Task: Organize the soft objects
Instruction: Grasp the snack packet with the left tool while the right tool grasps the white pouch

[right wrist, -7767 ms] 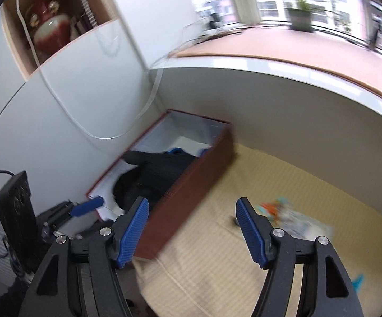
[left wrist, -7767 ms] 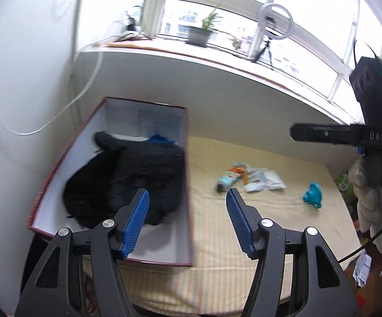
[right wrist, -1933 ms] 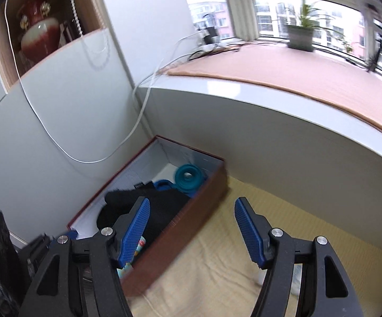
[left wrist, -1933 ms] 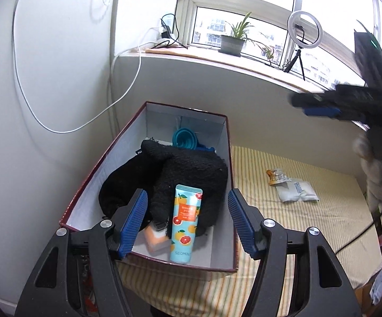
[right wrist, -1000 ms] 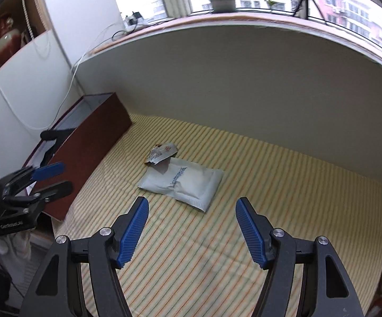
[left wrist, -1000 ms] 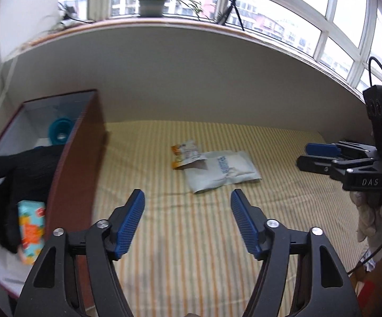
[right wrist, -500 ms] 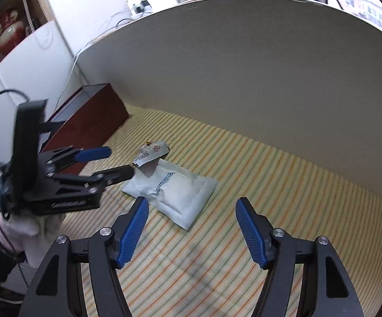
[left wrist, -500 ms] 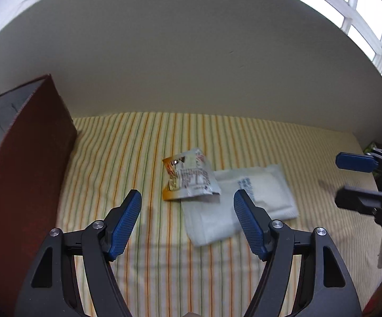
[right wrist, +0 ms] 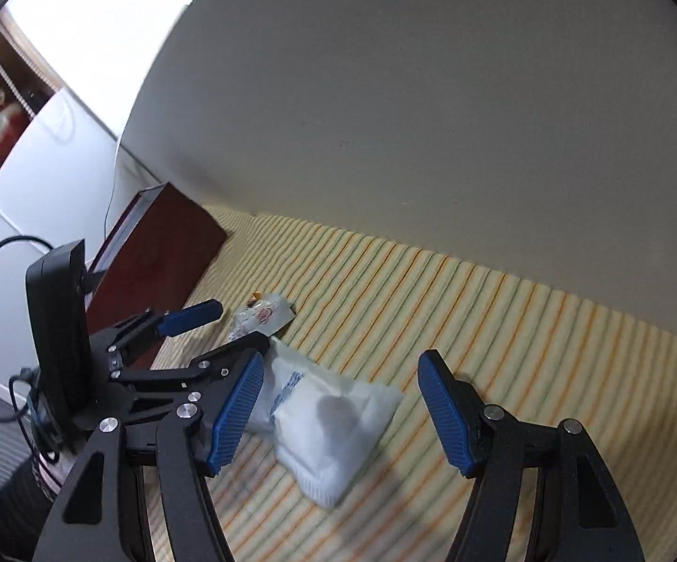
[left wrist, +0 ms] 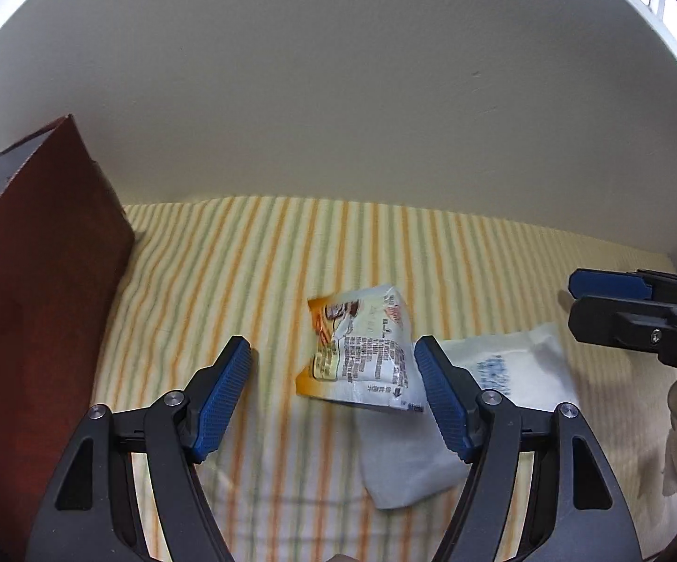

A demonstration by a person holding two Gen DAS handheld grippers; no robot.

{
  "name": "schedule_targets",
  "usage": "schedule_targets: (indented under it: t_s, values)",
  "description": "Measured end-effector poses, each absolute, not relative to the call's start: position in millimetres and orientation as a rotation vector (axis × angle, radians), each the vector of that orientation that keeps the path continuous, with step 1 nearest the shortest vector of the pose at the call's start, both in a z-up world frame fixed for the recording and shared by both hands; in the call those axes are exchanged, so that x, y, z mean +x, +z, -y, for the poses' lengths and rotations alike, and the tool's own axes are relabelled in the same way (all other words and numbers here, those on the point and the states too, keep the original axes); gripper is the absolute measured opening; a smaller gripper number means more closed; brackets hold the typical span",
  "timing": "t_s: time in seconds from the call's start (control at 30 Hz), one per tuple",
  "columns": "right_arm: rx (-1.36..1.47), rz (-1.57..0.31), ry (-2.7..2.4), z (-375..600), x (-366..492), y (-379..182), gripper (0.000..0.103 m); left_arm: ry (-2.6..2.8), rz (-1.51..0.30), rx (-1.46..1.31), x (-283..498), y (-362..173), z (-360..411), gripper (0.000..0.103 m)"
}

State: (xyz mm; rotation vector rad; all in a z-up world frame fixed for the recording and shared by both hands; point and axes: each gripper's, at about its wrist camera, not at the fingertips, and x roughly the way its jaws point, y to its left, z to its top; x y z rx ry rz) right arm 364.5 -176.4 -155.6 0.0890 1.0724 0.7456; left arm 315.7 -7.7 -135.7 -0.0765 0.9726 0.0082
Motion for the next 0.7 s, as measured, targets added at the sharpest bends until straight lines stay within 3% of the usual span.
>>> schedule_targets:
  t_s: [0.2, 0.27, 0.33, 0.43, 0.7]
  values:
    - [0.009, -1.093, 0.763, 153, 360, -161, 0.065, 0.029, -0.96, -0.121, 314, -140, -11, 0.071]
    - [-0.027, -1.105, 0.776, 144, 358, -162, 0.065, 0.04, -0.956, -0.116, 312, -140, -14, 0.065]
    - [-0.085, -1.118, 0.791, 134, 352, -164, 0.065, 0.048, -0.955, -0.104, 311, -140, -16, 0.053]
    - [-0.211, -1.134, 0.805, 116, 342, -167, 0.065, 0.05, -0.956, -0.097, 311, -138, -17, 0.045]
    - [-0.441, -1.173, 0.892, 93, 306, -167, 0.065, 0.052, -0.95, -0.11, 303, -137, -35, 0.041]
